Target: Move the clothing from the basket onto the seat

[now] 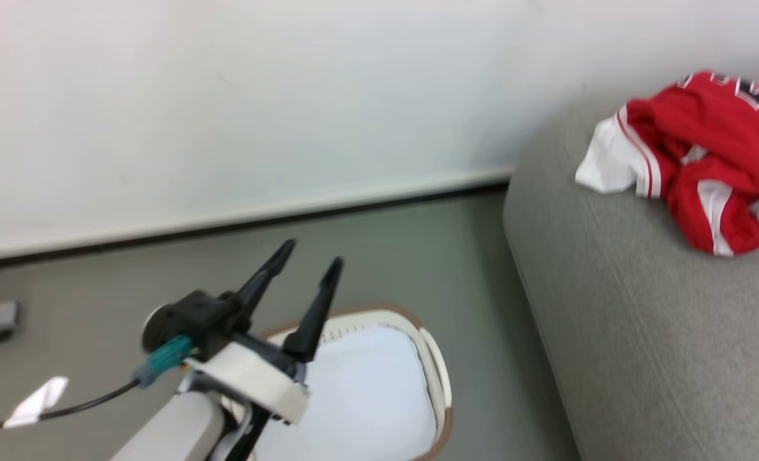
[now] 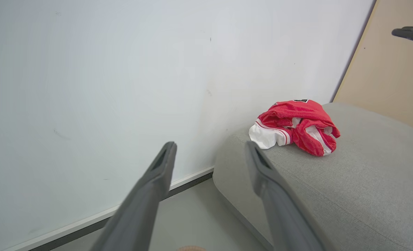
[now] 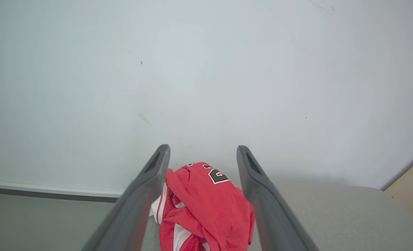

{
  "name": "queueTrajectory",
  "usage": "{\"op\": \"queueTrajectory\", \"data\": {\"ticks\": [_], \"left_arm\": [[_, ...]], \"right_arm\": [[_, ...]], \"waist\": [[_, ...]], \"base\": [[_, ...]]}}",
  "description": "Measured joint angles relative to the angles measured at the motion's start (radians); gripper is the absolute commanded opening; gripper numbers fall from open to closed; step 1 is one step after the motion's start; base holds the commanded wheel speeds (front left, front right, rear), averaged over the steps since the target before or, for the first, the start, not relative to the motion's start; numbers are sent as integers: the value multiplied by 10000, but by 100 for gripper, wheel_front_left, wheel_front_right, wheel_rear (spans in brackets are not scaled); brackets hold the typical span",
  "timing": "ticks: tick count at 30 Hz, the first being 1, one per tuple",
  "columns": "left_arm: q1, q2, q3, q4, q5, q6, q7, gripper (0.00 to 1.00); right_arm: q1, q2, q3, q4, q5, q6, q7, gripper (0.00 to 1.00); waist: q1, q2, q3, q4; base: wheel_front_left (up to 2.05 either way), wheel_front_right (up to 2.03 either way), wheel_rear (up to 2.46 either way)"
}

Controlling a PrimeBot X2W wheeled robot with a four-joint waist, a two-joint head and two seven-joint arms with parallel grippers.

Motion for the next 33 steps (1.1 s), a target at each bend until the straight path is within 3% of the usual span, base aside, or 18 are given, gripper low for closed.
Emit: {"op": "queueTrajectory", "data": {"ticks": [7, 12, 19, 26, 33], "left_arm": [[1534, 75, 1536, -337, -226, 291, 0, 100], [2537, 82, 2780, -481, 33, 771, -2, 100], [3846, -255, 4161, -347, 512, 826, 0, 100], [4641, -1131, 4961, 230, 1266, 144, 0, 100], [4933, -1891, 5764, 1001, 2046, -604, 0, 100]], "right_arm": [[1308, 1630, 151, -537, 56, 0, -1639, 100], [2607, 2744, 190, -612, -282, 0, -2876, 100], [4355, 3962, 546, -188, -619, 0, -4656, 100], [5430, 4604, 1304, 796, -192, 0, -5593, 100], [5539, 4684, 2163, 1463, -374, 0, -5802, 100]], "waist": [[-1, 0, -1252, 444], [0, 0, -1659, 899], [2, 1, -1934, 1195], [3, 1, -2106, 1322], [4, 0, -2143, 1356]], "base": [[0, 0, 0], [0, 0, 0], [0, 0, 0], [0, 0, 0], [0, 0, 0]]}}
